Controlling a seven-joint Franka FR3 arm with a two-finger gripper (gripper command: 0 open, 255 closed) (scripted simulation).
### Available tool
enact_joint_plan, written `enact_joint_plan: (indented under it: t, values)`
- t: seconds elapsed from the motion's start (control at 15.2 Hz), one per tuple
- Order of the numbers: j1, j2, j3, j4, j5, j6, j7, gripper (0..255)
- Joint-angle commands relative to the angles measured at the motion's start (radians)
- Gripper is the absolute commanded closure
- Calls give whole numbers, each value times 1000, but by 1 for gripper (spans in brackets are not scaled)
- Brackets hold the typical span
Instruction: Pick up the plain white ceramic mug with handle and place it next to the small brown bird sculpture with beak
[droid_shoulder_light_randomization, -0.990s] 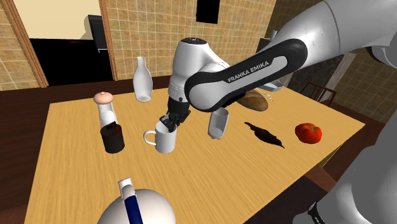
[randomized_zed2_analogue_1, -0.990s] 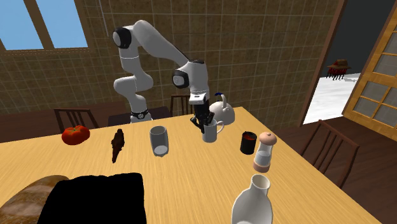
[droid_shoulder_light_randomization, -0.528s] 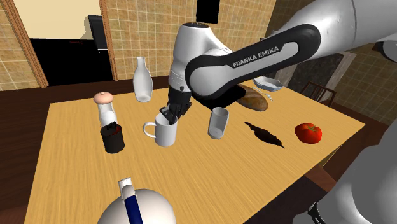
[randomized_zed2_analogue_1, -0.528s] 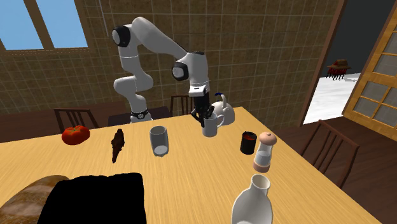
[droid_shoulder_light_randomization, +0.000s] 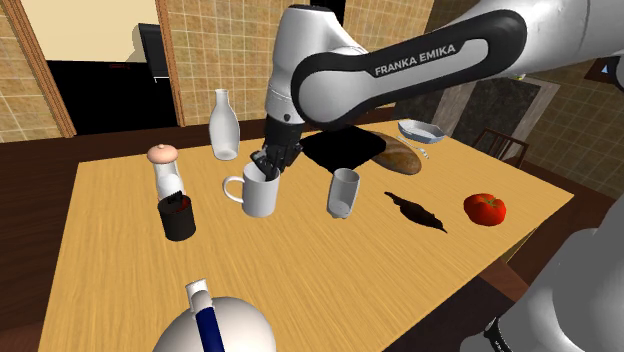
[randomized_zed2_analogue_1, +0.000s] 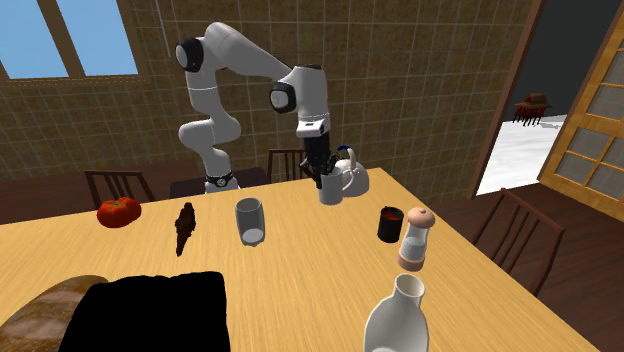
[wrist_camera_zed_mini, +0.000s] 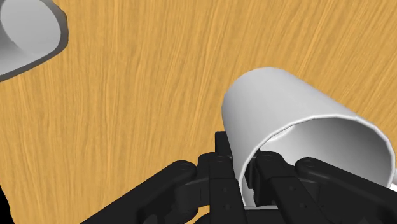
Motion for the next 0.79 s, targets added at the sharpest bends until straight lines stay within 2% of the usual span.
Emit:
enact_joint_plan:
  t: [0.0,0.73]
  values:
    - [-1,-7,0,22,5,-29,-5,255]
    - [-2,-35,-1,128,21,-160,-19,255]
